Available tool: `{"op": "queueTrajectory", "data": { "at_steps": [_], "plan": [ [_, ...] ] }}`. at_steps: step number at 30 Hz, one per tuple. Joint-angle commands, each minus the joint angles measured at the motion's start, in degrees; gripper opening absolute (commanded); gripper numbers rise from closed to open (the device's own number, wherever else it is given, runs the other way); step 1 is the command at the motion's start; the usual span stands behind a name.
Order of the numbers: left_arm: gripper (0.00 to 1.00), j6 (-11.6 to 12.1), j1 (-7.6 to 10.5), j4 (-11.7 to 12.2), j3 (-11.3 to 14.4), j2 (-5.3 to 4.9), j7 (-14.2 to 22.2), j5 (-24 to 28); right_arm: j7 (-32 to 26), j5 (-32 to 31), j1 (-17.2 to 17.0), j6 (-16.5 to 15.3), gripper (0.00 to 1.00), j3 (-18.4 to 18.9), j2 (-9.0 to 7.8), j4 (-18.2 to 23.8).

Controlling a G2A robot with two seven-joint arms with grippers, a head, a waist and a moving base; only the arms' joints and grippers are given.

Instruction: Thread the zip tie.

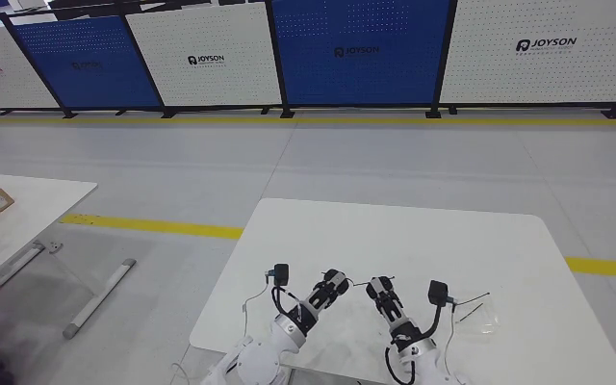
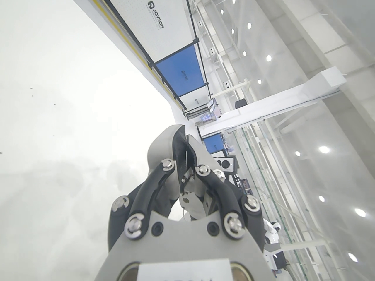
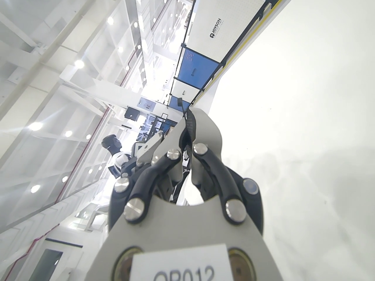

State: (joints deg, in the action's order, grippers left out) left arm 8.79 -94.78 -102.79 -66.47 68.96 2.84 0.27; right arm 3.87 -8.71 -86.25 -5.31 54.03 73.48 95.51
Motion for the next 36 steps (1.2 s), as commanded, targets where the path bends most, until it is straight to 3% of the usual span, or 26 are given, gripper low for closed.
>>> {"op": "queueTrajectory", "data": {
  "at_steps": [1, 7, 12, 27, 36],
  "plan": [
    [0.00, 0.6, -0.17, 0.1, 0.1, 0.07, -0.6, 0.4, 0.3, 0.1, 0.0, -1.4, 0.00, 0.0, 0.12, -0.3],
    [0.00, 1.9, -0.19, 0.5, 0.2, 0.21, 1.0, 5.2, 0.8, 1.2, -0.6, -4.9, 0.00, 0.8, 0.34, -0.8],
    [0.00, 2.5, 0.08, 0.8, 0.3, 0.27, 1.0, 5.6, -0.7, 1.6, -0.1, -2.4, 0.00, 0.7, 0.60, -1.6],
    [0.00, 2.3, 0.29, 1.1, 0.2, 0.27, 0.2, 4.3, -0.7, 1.6, -0.1, -2.3, 0.00, 0.7, 0.62, -1.6],
    [0.00, 2.6, 0.43, 1.1, 0.5, 0.31, 1.5, 5.6, -2.9, 2.3, 1.2, -1.3, 0.00, 0.2, 1.22, -2.4]
  ]
}}
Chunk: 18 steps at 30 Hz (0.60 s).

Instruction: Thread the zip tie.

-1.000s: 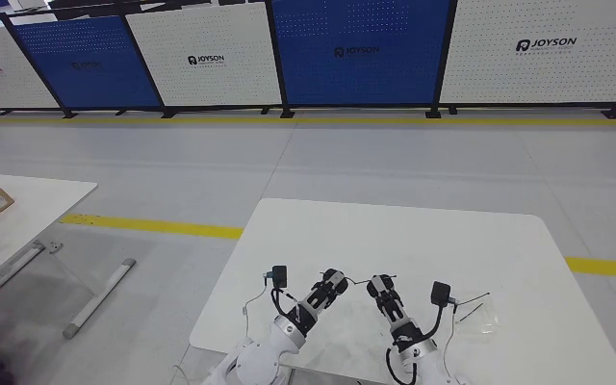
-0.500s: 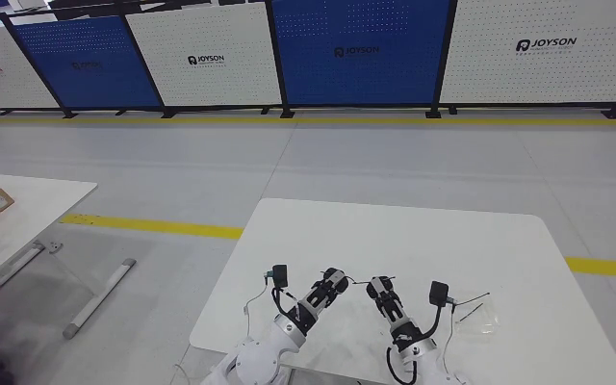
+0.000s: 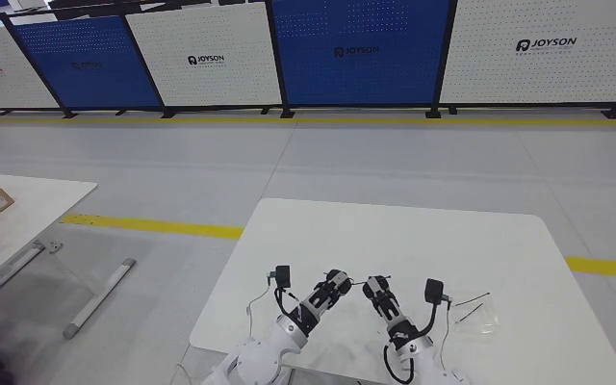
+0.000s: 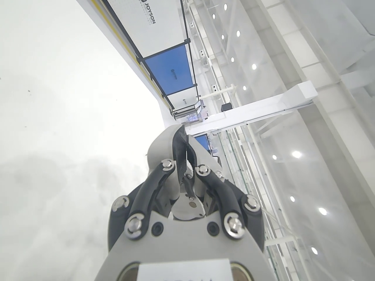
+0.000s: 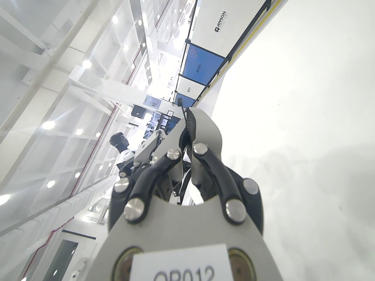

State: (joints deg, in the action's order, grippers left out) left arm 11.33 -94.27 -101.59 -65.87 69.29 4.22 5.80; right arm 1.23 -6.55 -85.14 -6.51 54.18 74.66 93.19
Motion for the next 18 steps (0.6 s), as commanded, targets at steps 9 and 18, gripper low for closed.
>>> {"op": "queueTrajectory", "data": {
  "at_steps": [9, 18],
  "plan": [
    [0.00, -1.2, -0.10, -0.4, -0.6, -0.14, -0.9, -2.6, 1.1, -0.5, -1.0, -1.5, 0.00, 1.2, 0.22, 0.4],
    [0.22, -2.2, -0.54, -1.3, 0.4, -0.26, -1.1, -7.8, 1.8, -2.8, -2.2, -0.3, 0.00, 1.6, 0.35, 1.8]
  ]
}}
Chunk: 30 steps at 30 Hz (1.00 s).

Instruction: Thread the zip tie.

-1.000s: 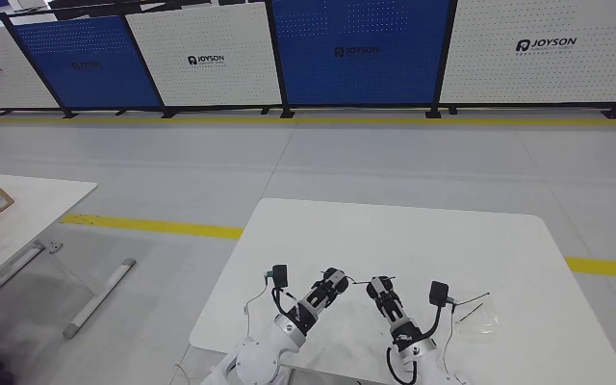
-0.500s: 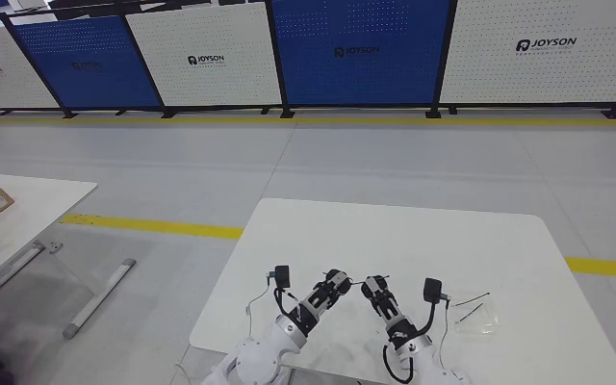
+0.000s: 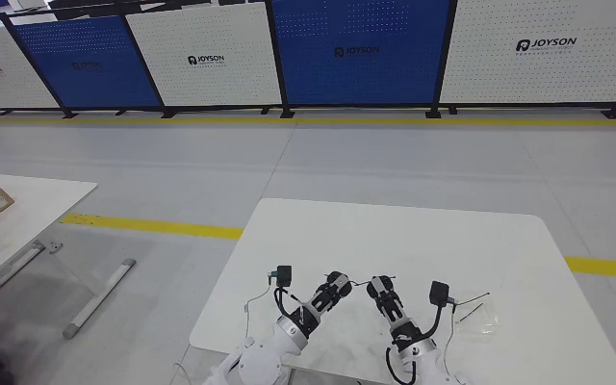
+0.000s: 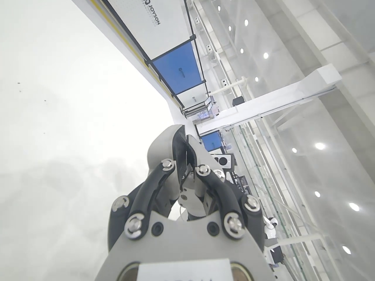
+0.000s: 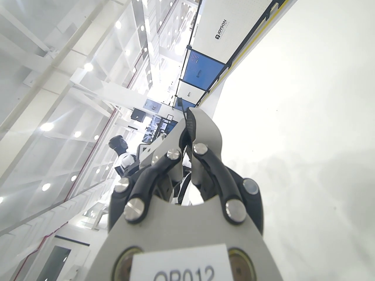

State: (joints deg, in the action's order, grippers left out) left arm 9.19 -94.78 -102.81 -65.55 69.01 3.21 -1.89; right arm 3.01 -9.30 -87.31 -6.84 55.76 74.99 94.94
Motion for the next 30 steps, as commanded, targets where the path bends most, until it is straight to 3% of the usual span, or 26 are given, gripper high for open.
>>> {"op": "queueTrajectory", "data": {
  "at_steps": [1, 5, 12, 17, 22, 26, 30],
  "plan": [
    [0.23, -0.2, -0.05, 0.0, 0.1, 0.01, -0.2, -0.3, 0.0, -0.3, -0.1, 0.1, 0.00, 0.0, 0.06, 0.1],
    [0.30, -0.4, -0.18, 0.1, 0.1, -0.03, -0.3, -1.1, 0.0, -0.6, -0.2, 0.1, 0.00, 0.1, 0.18, 0.2],
    [0.25, -0.3, -0.41, 0.1, 0.5, -0.07, -0.7, -3.0, 0.0, -1.7, -0.5, 0.4, 0.00, 0.1, 0.39, 0.2],
    [0.11, -0.6, -0.21, 0.3, 0.9, -0.01, -1.0, -3.5, 0.1, -2.1, -0.6, 0.4, 0.00, 0.1, 0.56, 0.2],
    [0.09, -0.8, -0.01, 0.5, 1.2, 0.03, -1.0, -3.7, 0.0, -2.3, -0.8, -0.1, 0.00, 0.3, 0.68, 0.2],
    [0.00, -0.8, 0.03, 0.5, 1.3, 0.04, -1.0, -3.6, -0.1, -2.1, -0.9, -0.5, 0.00, 0.5, 0.79, 0.2],
    [0.00, -0.6, 0.03, 0.4, 1.3, 0.05, -1.0, -3.4, -0.4, -2.1, -0.8, -0.5, 0.00, 0.5, 0.92, 0.0]
  ]
}}
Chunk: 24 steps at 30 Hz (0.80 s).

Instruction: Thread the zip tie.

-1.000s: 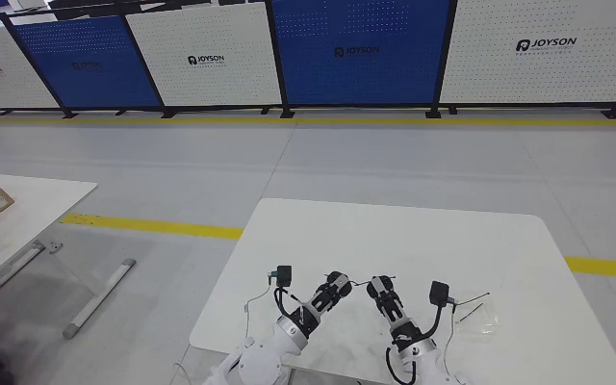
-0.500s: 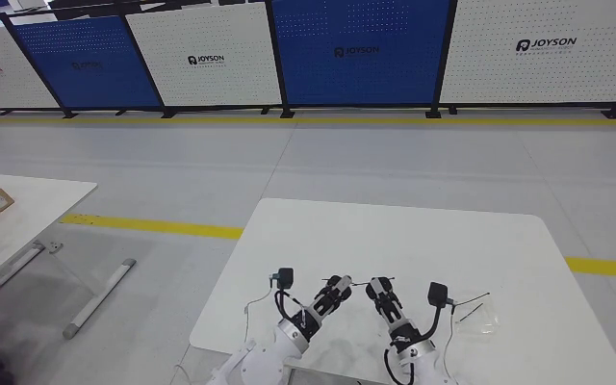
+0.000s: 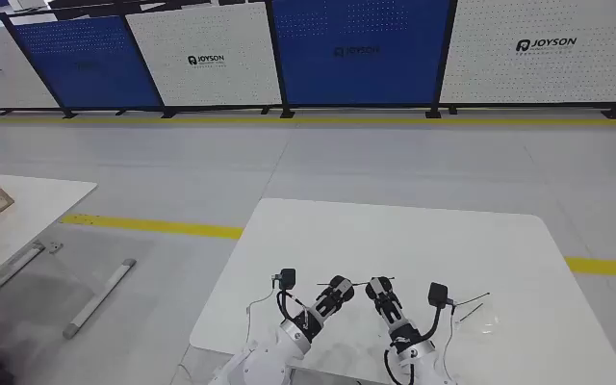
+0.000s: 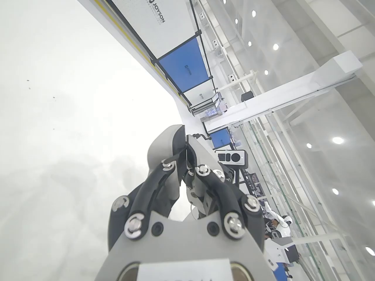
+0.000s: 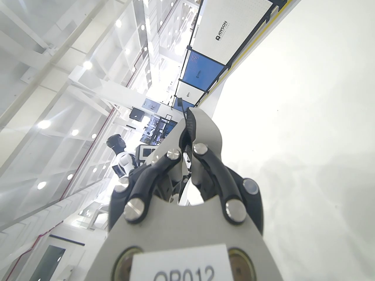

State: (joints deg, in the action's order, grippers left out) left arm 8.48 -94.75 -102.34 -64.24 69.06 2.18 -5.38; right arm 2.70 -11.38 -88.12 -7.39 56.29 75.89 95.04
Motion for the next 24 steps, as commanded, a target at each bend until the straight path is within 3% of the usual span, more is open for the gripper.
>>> {"op": "queueTrajectory", "data": {
  "at_steps": [1, 15, 16, 18, 20, 24],
  "plan": [
    [0.00, 0.2, -0.02, -0.1, 0.0, 0.00, 0.1, 0.2, -0.3, 0.0, 0.1, 0.2, 0.00, -0.1, 0.07, -0.2],
    [0.00, 0.9, -0.03, -0.1, 0.0, -0.08, 0.7, 0.6, -3.6, 2.6, 0.6, -0.1, 0.00, 0.3, 0.43, -0.3],
    [0.00, 0.8, -0.01, 0.0, -0.1, -0.08, 0.5, 0.5, -3.7, 2.8, 0.6, -0.2, 0.25, 0.4, 0.44, -0.3],
    [0.00, 0.5, 0.01, 0.1, -0.1, -0.06, 0.1, 0.5, -3.8, 2.9, 0.5, -0.2, 0.42, 0.6, 0.47, -0.4],
    [0.00, 0.2, 0.09, 0.1, -0.2, -0.04, -0.1, 0.7, -3.6, 2.9, 0.4, -0.4, 0.47, 0.7, 0.50, -0.4],
    [0.00, -0.7, 0.24, 0.1, -0.2, 0.01, -0.6, 1.0, -3.3, 2.7, 0.1, -0.9, 0.45, 1.0, 0.54, -0.4]
  ]
}}
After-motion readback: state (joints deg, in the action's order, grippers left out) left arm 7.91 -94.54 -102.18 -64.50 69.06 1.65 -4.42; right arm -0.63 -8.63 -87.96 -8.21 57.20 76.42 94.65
